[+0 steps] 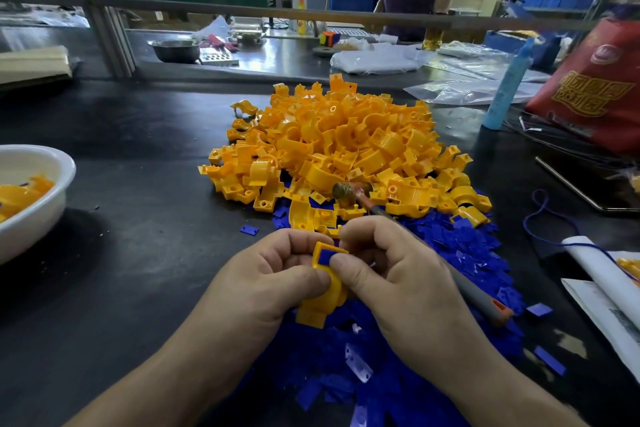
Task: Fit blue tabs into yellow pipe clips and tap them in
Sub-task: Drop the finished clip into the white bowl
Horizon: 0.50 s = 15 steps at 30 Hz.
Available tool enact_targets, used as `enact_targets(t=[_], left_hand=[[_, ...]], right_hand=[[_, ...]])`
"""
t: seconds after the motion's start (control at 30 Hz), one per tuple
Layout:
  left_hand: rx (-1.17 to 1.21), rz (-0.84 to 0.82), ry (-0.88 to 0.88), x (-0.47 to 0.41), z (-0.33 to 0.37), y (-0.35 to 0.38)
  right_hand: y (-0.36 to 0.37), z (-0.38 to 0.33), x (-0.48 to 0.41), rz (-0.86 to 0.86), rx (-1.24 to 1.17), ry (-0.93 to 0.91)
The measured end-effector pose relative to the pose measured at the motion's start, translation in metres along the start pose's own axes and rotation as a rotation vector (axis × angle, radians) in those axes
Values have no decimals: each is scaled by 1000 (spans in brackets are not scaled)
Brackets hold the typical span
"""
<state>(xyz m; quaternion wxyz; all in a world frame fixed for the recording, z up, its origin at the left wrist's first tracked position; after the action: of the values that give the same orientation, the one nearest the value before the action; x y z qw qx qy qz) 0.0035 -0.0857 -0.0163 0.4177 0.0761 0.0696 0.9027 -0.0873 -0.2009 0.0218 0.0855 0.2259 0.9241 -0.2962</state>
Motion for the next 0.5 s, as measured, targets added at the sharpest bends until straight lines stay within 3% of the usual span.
enact_targets(t=[0.17,0.5], left_hand=[[-11,5,-4,1,0,0],[-75,25,12,2,3,2]], right_hand=[[5,4,0,-105,-168,78],[2,2,1,-72,-157,41]])
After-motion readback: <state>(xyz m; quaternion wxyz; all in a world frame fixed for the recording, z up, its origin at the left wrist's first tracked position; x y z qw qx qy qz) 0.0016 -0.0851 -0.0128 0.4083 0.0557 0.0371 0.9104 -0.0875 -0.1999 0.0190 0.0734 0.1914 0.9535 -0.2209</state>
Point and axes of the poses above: each hand's wrist, its own x-axis away from the middle knuckle, its own y-axis out of the palm, z = x × y, the point moved 6 cm from there along -x, towards the middle knuckle, and after that the axes turned 6 degrees about x, right-handed, at the moved point
